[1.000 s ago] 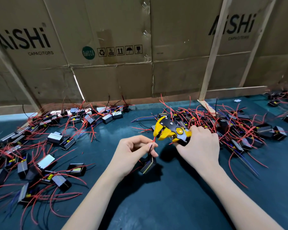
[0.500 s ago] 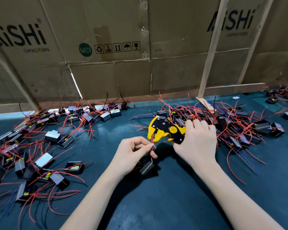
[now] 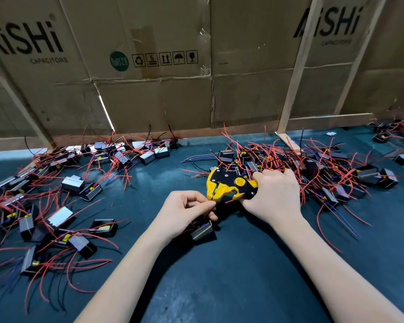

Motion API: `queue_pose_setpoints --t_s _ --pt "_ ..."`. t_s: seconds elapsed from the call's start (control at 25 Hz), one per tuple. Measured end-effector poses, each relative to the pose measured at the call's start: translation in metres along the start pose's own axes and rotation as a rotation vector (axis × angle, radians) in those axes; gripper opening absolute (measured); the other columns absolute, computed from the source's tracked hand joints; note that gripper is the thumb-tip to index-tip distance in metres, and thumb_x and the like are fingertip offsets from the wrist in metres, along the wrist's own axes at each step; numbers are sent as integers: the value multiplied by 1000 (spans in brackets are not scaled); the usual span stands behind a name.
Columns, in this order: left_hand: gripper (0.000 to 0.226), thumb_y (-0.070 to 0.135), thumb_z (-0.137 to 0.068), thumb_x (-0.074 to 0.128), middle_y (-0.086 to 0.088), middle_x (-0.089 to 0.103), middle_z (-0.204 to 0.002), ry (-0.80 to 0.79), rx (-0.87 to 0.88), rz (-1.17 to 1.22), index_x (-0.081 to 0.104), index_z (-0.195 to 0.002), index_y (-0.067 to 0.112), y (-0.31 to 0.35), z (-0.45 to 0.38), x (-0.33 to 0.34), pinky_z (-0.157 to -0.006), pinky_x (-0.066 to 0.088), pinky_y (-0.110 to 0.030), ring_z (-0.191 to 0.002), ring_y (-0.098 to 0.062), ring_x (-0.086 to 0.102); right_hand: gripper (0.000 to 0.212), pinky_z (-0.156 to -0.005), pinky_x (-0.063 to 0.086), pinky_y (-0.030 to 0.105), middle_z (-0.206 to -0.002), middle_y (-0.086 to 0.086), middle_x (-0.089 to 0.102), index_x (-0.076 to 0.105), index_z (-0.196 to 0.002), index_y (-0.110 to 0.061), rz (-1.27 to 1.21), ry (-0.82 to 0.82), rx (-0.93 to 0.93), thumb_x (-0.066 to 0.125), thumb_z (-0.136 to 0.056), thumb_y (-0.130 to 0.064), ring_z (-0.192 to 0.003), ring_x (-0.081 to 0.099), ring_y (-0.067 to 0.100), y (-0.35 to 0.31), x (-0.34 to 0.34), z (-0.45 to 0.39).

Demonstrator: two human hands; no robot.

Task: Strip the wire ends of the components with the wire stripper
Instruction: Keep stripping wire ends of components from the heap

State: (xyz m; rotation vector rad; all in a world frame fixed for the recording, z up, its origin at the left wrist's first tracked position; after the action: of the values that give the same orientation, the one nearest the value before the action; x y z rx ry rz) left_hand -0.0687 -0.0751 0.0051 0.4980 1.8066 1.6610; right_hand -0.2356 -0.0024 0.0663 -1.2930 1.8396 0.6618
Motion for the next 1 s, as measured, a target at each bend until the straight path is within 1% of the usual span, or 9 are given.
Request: queue_pose_setpoints --t_s 0.16,0.28,0.36,0.48,0.52,0.6,0.72,0.88,1.0 --pt "17 15 -94 63 -13 76 -82 -80 -2 -1 70 -88 1 -1 1 2 -79 53 -24 -79 -18 70 45 -66 36 36 -58 6 58 53 -57 -12 0 -2 -18 82 -50 -47 -56 57 29 -2 3 0" --pt "16 12 -94 63 -15 76 -82 -83 9 10 69 -88 -1 -1 1 2 -79 53 -22 -80 -20 71 58 -53 30 27 -44 4 50 38 -49 -17 -13 34 -3 87 -42 -47 -41 50 26 -4 -3 1" --pt "15 13 -94 63 -15 75 -82 -90 23 20 70 -87 2 2 2 1 -79 52 -23 -80 -20 71 57 -50 26 23 -42 5 48 42 -45 -14 -33 72 16 88 -43 -48 -37 49 26 -3 -5 2" --pt "10 20 -93 66 -12 75 -84 -187 33 -13 72 -87 15 8 5 4 -77 49 -21 -79 -15 66 49 -65 37 36 -66 9 61 64 -70 -8 -16 98 32 80 -54 -51 -65 59 31 5 0 1" --pt "7 22 -91 68 -11 75 -85 -229 26 -37 73 -88 18 8 7 5 -77 48 -21 -80 -14 64 52 -71 38 38 -74 10 62 65 -79 -8 -1 92 52 81 -54 -51 -72 59 32 10 2 1" --pt "6 22 -89 71 -10 75 -85 -268 22 -80 74 -89 16 5 10 4 -79 47 -25 -81 -14 64 54 -74 38 40 -78 10 62 65 -82 -7 11 99 87 82 -54 -50 -77 58 32 17 3 0" --pt "7 16 -86 73 -9 74 -80 -197 25 -63 73 -89 10 3 6 -3 -77 48 -26 -77 -15 64 52 -74 38 40 -79 9 62 65 -82 -7 31 80 94 81 -55 -49 -76 58 32 21 7 2" --pt "6 10 -86 73 -12 75 -78 -31 44 24 68 -88 11 5 1 -13 -69 48 -17 -71 -13 66 51 -74 38 40 -79 11 63 65 -82 -6 39 78 87 82 -54 -46 -76 58 33 19 7 2" --pt "5 7 -86 71 -11 74 -76 22 44 66 67 -84 10 4 0 -12 -70 51 -18 -70 -13 67 51 -74 38 40 -78 11 63 66 -82 -7 44 79 69 82 -53 -46 -77 58 33 12 6 2"
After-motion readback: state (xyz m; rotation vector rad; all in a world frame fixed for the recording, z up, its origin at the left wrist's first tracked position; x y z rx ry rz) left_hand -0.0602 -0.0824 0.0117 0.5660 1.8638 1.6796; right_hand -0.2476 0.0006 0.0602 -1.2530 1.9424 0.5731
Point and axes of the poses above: each hand's wrist, its own z-axis away from the middle knuckle, its own x-axis out of the palm, y = z × x, the point moved 10 cm from there along -z, towards the middle knuckle
